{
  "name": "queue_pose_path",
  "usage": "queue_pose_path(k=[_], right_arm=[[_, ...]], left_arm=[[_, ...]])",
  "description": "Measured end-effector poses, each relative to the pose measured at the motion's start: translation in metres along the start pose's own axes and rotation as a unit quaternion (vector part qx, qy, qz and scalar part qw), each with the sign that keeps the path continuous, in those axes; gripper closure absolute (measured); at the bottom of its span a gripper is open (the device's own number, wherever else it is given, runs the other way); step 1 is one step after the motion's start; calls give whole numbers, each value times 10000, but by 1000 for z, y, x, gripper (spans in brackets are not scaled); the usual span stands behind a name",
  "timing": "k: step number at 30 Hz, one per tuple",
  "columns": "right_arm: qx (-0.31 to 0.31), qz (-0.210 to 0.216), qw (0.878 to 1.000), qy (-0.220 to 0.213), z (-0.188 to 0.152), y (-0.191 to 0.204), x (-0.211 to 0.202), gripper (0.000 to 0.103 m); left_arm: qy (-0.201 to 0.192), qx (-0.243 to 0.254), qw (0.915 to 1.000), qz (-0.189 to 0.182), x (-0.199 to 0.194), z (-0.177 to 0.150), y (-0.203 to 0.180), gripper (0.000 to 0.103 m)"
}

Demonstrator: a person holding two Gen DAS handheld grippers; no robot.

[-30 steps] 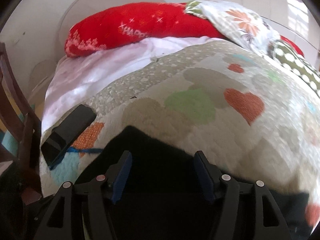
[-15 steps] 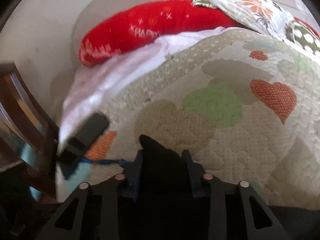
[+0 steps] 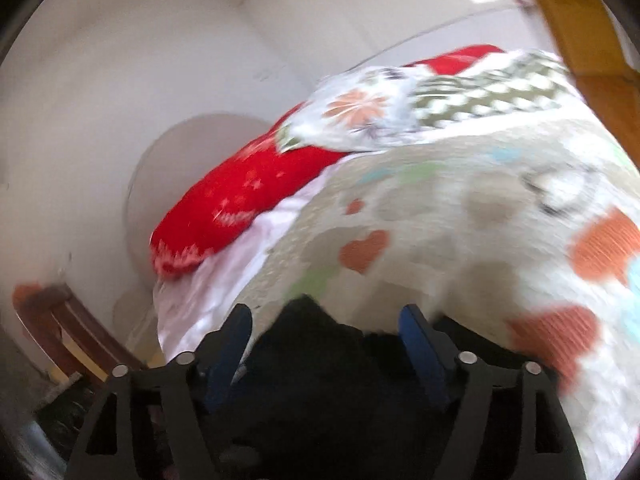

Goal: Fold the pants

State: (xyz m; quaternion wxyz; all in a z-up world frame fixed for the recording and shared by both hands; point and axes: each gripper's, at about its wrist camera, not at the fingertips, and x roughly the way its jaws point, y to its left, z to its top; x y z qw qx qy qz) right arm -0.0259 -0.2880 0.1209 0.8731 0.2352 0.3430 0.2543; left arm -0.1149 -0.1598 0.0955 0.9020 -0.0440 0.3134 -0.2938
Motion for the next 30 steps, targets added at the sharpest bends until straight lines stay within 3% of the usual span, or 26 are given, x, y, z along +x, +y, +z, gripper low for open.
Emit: queue_pose_path(k=[3, 5, 6, 8, 11, 14, 17, 20, 24, 25, 26, 28, 29, 30], right_arm=[[624, -76, 9978, 202, -18, -35, -18, 24], [868, -205, 9955, 311, -29, -53, -22, 24], [963, -298, 9942, 375, -35, -61, -24, 24], [1185, -312, 9909, 549, -47, -75, -20, 24], [1378, -180, 9885, 595, -58, -86, -22, 24], [1349, -146, 9891, 565, -65, -84, -22, 24], [1274, -106, 9901, 576, -71, -80, -22, 24], [1230, 94, 9911, 505, -78, -74, -19, 17], [1218, -121, 9898, 726, -88, -71, 2, 16], [1169, -155, 9908, 667, -90, -70, 4, 21], [1142, -200, 9919, 523, -93, -69, 3, 40], [1108, -278, 9923, 485, -96, -66, 2, 68], [1078, -238, 9929, 439, -96, -65, 1, 79], [1040, -186, 9939, 332, -95, -62, -3, 81]], left_arm=[[414, 333, 9985, -115, 33, -21, -28, 84], [771, 562, 9953, -138, 48, -32, -40, 70], [913, 613, 9938, -178, 49, -36, -42, 58], [872, 671, 9930, -427, 38, -39, -43, 54], [690, 852, 9934, -340, 14, -38, -41, 41], [543, 727, 9956, -238, -8, -32, -25, 40], [360, 523, 9979, 107, -22, -23, 3, 39], [360, 282, 9977, 494, -17, -19, 31, 36], [562, -127, 9959, 691, 2, -22, 59, 36], [606, -168, 9956, 699, 4, -25, 59, 36], [676, -204, 9949, 727, 8, -27, 61, 36], [772, -203, 9932, 851, 12, -31, 58, 36], [803, -184, 9926, 894, 13, -31, 54, 36], [809, -160, 9921, 947, 12, -30, 51, 36]])
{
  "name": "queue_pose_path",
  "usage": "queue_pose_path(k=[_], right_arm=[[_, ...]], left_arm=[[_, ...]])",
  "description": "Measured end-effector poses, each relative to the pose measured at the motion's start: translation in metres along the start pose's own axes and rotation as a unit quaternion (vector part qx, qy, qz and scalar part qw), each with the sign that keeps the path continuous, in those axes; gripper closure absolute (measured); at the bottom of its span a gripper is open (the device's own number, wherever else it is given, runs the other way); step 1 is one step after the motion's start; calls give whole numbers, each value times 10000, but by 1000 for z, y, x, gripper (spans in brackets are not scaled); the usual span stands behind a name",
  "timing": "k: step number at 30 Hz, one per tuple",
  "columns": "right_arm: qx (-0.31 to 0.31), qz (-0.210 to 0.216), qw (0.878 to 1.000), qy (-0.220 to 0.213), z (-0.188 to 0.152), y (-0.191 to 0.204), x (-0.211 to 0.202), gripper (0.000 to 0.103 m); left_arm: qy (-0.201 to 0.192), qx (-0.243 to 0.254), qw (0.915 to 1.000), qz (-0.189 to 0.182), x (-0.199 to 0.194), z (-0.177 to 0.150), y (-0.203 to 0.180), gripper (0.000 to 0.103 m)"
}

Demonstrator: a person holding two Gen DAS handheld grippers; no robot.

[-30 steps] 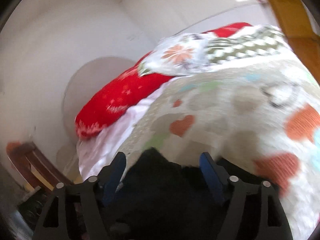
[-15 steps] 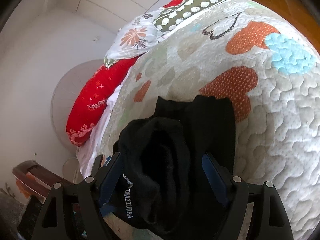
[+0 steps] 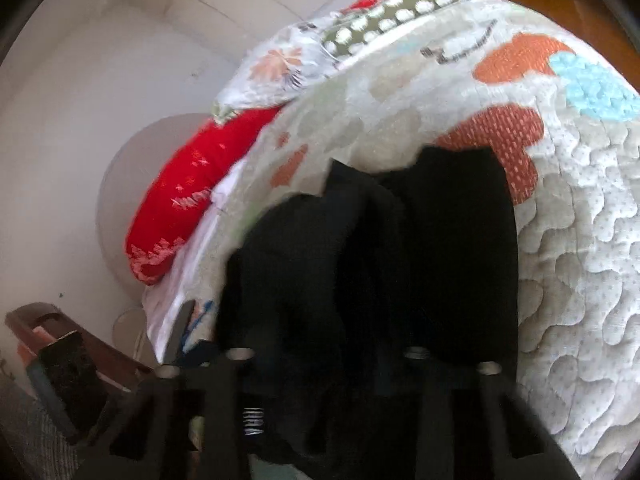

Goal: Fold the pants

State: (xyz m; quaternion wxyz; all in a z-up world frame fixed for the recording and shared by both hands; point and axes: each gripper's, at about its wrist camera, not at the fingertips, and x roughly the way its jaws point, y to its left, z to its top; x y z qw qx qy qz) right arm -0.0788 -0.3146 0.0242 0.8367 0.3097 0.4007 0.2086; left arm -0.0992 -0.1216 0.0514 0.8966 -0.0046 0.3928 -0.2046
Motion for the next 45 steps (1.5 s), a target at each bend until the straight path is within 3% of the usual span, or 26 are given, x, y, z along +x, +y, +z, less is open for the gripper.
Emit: queue_pose_path(k=[3, 8, 14, 25, 27, 29, 30, 36, 41, 45], right_arm=[[-259, 25, 9992, -301, -1, 14, -24, 84], [-406, -362, 9966, -617, -2, 17, -57, 84], [-411, -1184, 9918, -237, -8, -5, -31, 82], [-580, -1493, 9858, -499, -6, -6, -57, 82], [-512, -1474, 9874, -259, -7, -10, -48, 76], [-456, -1584, 9860, -228, -6, -10, -53, 54], [-428, -1701, 9841, -287, -5, -10, -58, 54], [-566, -1700, 9780, -1064, 10, 5, -98, 54], [-1238, -1654, 9747, -851, 21, 33, -71, 63], [-1371, -1731, 9733, -630, 29, 34, -42, 66]], left_arm=[[-7, 29, 9997, 252, -4, 5, -9, 36], [-34, -33, 9991, 423, 1, 13, -15, 36], [136, -86, 9986, 497, 13, 12, -19, 36], [80, -376, 9981, 474, 6, 24, -1, 36], [103, -358, 9980, 504, 8, 24, 0, 36], [92, -327, 9979, 556, 8, 25, -1, 36], [95, -321, 9979, 560, 9, 27, 0, 36], [22, -207, 9982, 559, 14, 43, -8, 36], [146, -151, 9984, 525, 32, 50, -18, 36], [214, -146, 9983, 519, 48, 50, -21, 36]])
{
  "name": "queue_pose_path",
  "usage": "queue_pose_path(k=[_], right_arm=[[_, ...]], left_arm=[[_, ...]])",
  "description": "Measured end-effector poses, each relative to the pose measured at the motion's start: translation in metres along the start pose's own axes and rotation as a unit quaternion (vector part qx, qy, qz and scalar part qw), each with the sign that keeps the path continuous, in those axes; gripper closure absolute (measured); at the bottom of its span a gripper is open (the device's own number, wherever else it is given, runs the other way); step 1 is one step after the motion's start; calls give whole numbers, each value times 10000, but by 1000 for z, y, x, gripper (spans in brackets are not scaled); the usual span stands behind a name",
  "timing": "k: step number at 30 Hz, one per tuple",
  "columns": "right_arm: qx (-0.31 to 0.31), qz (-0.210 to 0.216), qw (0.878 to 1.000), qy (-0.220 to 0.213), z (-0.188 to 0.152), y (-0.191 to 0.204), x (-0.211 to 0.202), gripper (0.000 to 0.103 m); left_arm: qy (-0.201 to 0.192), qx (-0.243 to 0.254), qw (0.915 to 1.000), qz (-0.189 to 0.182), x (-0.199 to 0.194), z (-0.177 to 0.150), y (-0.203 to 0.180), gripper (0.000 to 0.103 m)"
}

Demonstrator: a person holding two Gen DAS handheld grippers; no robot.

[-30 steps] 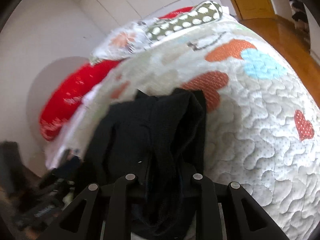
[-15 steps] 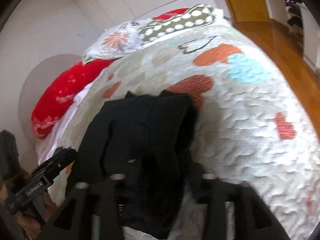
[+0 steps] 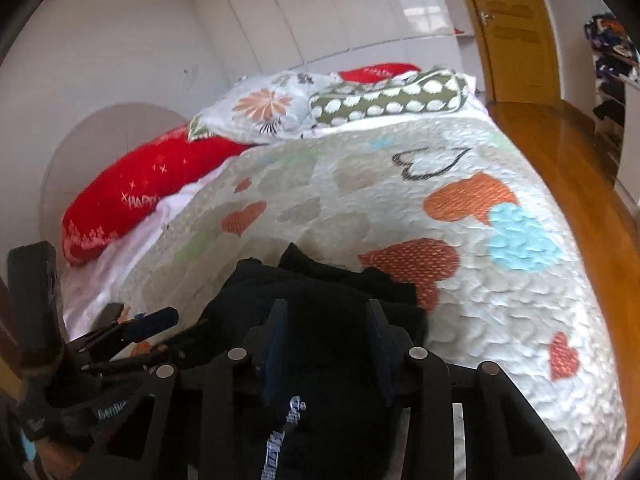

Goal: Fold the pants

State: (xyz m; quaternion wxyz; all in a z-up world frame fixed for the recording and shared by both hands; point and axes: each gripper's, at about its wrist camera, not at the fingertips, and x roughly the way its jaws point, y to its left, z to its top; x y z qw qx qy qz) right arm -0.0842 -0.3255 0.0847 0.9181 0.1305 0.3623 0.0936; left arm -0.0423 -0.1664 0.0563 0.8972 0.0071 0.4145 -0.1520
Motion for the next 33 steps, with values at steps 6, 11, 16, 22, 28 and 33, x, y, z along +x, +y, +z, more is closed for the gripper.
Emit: queue_pose_path(k=[6, 11, 16, 22, 28, 33], right_arm=[[38, -323, 9984, 462, -2, -12, 43, 66], [65, -336, 9985, 425, -2, -16, 48, 66], [19, -390, 9986, 357, -1, -9, 28, 66], [-307, -376, 9985, 241, -11, 10, -6, 66], [-365, -204, 9983, 418, -35, 21, -14, 66], [-426, -236, 9971, 583, -54, 22, -11, 66]], left_arm=[[13, -32, 10000, 3, 13, 1, 1, 25], [19, -2, 10000, 37, 16, 1, -1, 25], [11, -88, 10000, 40, 9, -1, 1, 25], [-30, -22, 10000, 86, -6, -8, -2, 25], [-72, 45, 9998, 167, -16, -18, -6, 25], [-110, 79, 9996, 238, -17, -25, -8, 25]])
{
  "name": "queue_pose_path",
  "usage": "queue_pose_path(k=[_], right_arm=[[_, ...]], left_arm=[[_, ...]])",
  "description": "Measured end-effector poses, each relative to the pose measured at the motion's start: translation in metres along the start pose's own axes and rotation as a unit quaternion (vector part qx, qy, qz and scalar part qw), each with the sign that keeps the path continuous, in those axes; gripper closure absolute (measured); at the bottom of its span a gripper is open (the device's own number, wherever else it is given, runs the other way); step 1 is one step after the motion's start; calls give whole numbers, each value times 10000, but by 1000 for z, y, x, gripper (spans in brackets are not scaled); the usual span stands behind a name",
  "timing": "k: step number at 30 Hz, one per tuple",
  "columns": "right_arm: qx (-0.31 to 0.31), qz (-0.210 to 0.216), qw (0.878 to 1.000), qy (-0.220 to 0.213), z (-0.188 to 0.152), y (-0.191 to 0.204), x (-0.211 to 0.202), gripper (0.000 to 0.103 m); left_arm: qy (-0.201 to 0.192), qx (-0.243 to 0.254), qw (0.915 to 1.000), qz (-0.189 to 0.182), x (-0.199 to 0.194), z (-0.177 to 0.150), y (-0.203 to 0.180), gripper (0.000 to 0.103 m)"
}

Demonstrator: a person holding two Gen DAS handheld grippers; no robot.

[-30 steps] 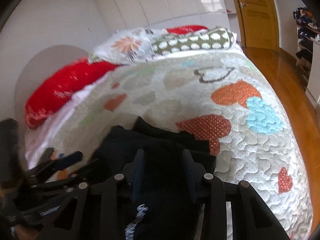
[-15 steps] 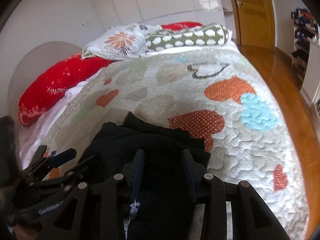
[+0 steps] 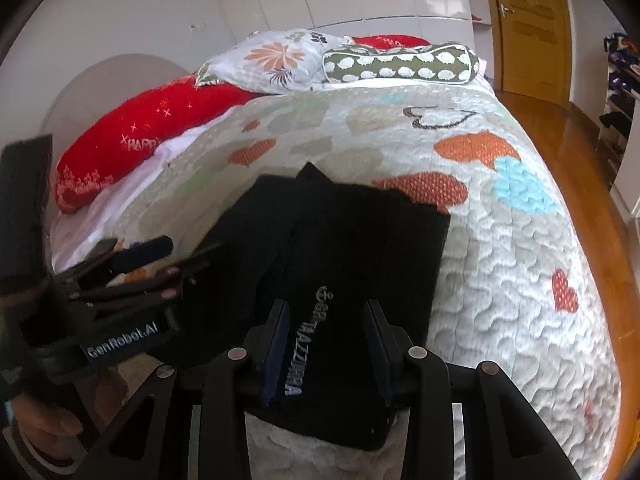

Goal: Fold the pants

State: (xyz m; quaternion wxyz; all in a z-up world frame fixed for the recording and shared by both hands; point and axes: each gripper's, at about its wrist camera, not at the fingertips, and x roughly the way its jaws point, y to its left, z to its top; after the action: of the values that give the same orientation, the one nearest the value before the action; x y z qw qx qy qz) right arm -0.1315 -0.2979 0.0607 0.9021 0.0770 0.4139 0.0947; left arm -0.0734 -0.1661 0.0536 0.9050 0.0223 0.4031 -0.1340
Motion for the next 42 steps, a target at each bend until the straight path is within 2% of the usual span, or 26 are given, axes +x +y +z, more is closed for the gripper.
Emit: queue_pose_path(k=[8, 33, 42], right_arm=[[73, -32, 10000, 27, -14, -6, 4, 66], [108, 45, 9999, 57, -15, -5, 8, 65], [295, 223, 9993, 19, -10, -10, -2, 64]], left_arm=[[-53, 94, 9999, 74, -1, -3, -5, 25], [-34, 142, 9999, 76, 2, -4, -9, 25], [-129, 194, 9996, 129, -7, -1, -7, 25]])
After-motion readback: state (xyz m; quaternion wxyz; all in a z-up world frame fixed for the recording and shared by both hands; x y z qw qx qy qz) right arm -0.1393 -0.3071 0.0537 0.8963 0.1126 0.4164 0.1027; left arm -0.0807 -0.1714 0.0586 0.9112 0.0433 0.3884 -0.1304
